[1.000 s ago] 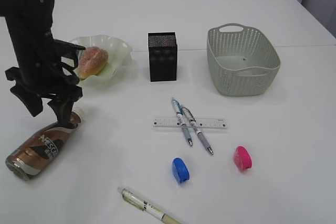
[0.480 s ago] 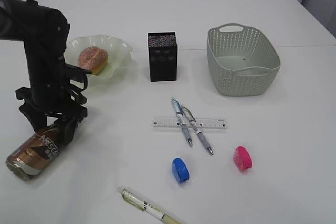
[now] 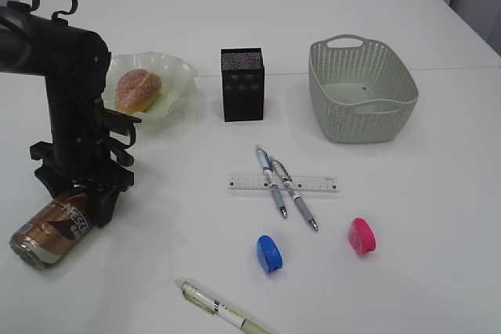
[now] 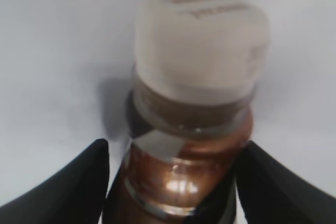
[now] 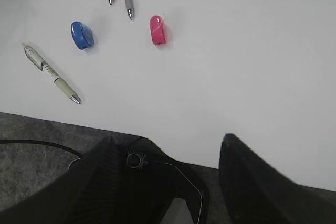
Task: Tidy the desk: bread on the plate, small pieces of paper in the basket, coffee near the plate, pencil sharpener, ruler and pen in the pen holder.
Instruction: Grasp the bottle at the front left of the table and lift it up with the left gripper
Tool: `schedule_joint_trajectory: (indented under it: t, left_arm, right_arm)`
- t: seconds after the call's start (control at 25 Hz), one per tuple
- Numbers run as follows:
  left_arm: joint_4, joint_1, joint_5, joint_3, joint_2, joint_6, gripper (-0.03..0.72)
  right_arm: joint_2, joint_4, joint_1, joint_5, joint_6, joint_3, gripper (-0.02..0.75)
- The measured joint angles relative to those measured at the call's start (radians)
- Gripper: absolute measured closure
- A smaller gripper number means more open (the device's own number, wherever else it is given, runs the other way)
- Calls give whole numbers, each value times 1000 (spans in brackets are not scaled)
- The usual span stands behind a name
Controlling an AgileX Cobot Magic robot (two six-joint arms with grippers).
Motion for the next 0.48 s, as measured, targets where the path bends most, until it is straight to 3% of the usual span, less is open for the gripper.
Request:
schedule_joint_trajectory:
  t: [0.16,0.36,0.48]
  left_arm:
    - [0,0,0,0,1,0,174]
    - [1,0,4,-1,1,0,330]
    - [2,0,6,-5,1,0,388]
  right_arm:
    - [0,0,0,0,0,0,257]
    - [0,0,0,1,0,0,258]
    - [0,0,0,1,0,0,258]
